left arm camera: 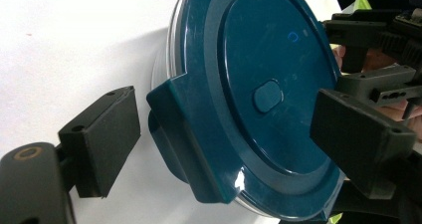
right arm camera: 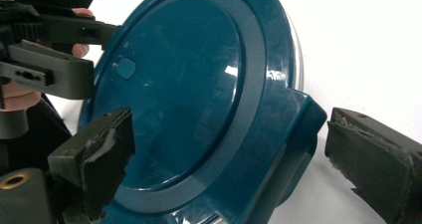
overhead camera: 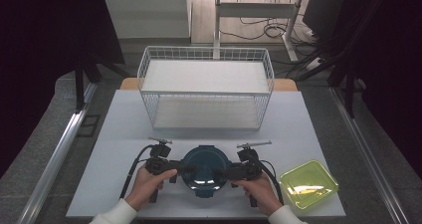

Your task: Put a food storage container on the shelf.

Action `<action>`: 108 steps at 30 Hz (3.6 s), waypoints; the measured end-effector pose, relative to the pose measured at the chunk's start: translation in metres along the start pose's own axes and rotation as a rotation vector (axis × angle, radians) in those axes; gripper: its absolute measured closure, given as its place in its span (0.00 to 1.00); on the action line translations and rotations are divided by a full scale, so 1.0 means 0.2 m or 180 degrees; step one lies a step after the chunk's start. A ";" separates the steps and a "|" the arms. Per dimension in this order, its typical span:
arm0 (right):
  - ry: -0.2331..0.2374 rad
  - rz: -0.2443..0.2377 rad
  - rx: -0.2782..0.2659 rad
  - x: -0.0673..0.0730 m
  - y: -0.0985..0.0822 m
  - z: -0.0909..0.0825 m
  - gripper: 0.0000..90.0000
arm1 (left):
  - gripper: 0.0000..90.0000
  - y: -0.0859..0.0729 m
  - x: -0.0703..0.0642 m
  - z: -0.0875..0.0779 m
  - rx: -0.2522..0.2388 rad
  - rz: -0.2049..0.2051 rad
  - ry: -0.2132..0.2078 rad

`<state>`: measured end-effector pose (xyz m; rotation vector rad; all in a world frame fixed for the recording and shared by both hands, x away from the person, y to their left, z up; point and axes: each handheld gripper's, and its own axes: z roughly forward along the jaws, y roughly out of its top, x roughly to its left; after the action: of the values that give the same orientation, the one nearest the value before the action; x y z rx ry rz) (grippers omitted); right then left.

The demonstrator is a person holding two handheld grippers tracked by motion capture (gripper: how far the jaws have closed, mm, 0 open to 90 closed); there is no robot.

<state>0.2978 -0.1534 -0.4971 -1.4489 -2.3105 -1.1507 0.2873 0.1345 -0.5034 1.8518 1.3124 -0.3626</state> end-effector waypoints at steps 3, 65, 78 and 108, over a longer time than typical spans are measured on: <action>0.0044 0.0057 0.0032 -0.01 0.00 0.02 0.06 | 0.14 0.00 0.00 0.02 0.0048 -0.0021 -0.0046; 0.0213 0.0512 -0.0209 0.04 -0.10 -0.09 0.37 | 0.36 -0.12 -0.09 -0.05 -0.0188 -0.0216 -0.0053; 0.0182 0.0479 -0.0268 0.05 -0.09 -0.11 0.38 | 0.38 -0.12 -0.10 -0.05 -0.0189 -0.0180 -0.0052; 0.0074 0.0152 -0.0589 0.22 0.08 -0.22 0.37 | 0.39 0.03 -0.18 -0.26 -0.0403 0.0073 -0.0060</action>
<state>0.2784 -0.1499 -0.4353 -1.5336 -2.1909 -1.3916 0.2671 0.1494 -0.4445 1.7522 1.2711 -0.2779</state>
